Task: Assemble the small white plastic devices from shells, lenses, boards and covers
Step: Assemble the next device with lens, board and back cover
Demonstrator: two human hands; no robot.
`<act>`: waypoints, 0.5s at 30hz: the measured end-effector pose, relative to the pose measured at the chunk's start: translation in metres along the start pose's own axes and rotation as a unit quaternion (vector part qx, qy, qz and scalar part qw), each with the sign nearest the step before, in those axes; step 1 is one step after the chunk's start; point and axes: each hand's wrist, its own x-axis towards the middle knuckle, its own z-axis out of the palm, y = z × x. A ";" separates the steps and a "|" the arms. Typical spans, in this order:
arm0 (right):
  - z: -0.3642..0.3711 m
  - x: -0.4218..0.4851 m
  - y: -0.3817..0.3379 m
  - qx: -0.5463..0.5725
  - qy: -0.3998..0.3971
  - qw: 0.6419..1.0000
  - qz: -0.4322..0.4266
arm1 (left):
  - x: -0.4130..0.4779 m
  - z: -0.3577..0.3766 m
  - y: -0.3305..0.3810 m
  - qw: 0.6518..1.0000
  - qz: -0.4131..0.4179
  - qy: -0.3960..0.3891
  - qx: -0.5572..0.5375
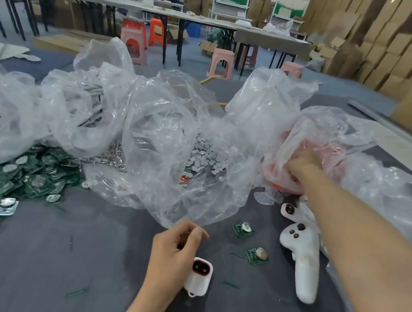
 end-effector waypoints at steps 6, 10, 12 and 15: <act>-0.012 0.002 0.008 0.105 0.044 0.993 0.039 | 0.000 0.000 0.002 1.000 -0.005 -0.001 0.003; -0.020 0.003 0.015 0.136 0.059 0.988 0.048 | 0.000 0.000 0.002 1.000 -0.005 -0.002 0.003; -0.024 0.001 0.017 0.142 0.069 0.986 0.046 | 0.000 0.000 0.001 1.000 -0.005 -0.001 0.004; -0.040 -0.008 0.018 0.144 0.107 0.984 0.013 | 0.001 0.000 0.000 1.000 -0.001 -0.004 0.006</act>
